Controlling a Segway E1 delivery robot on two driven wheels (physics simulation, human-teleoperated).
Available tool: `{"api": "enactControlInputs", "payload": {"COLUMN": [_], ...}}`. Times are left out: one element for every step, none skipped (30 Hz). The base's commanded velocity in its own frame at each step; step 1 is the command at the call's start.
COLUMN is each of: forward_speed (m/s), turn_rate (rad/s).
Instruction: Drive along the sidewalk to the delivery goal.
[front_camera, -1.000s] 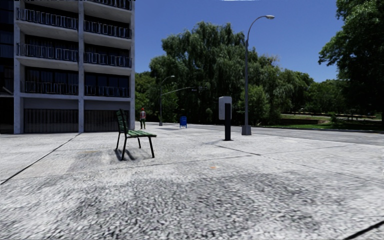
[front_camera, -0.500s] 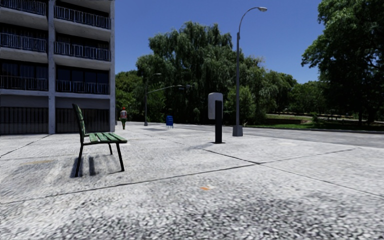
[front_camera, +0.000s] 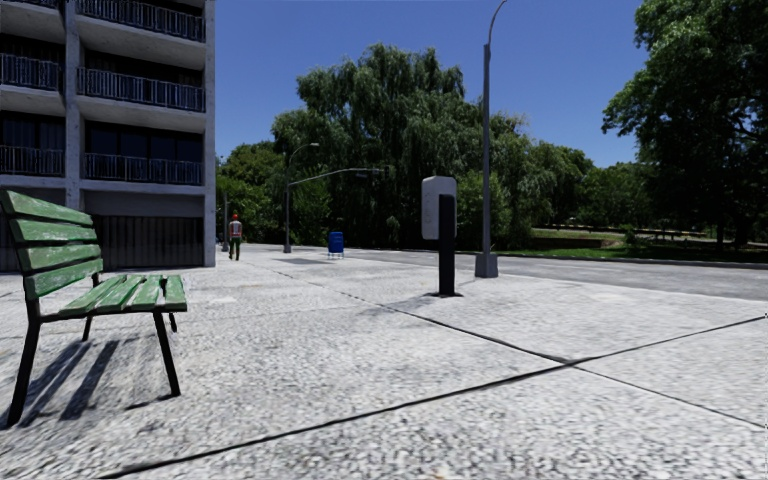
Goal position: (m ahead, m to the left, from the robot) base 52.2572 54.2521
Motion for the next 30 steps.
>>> {"api": "enactControlInputs", "payload": {"forward_speed": [2.00,2.00,2.00,2.00,2.00,2.00,2.00,2.00,2.00,2.00,2.00,2.00,2.00,2.00,2.00,2.00,2.00,2.00,2.00,2.00,2.00,2.00,2.00,2.00,2.00,2.00,2.00,2.00,2.00,2.00], "turn_rate": [0.00,0.00,0.00,0.00,0.00,0.00,0.00,0.00,0.00,0.00,0.00,0.00,0.00,0.00,0.00,0.00,0.00,0.00,0.00,0.00,0.00,0.00,0.00,0.00,0.00,0.00,0.00,0.00,0.00,0.00]}}
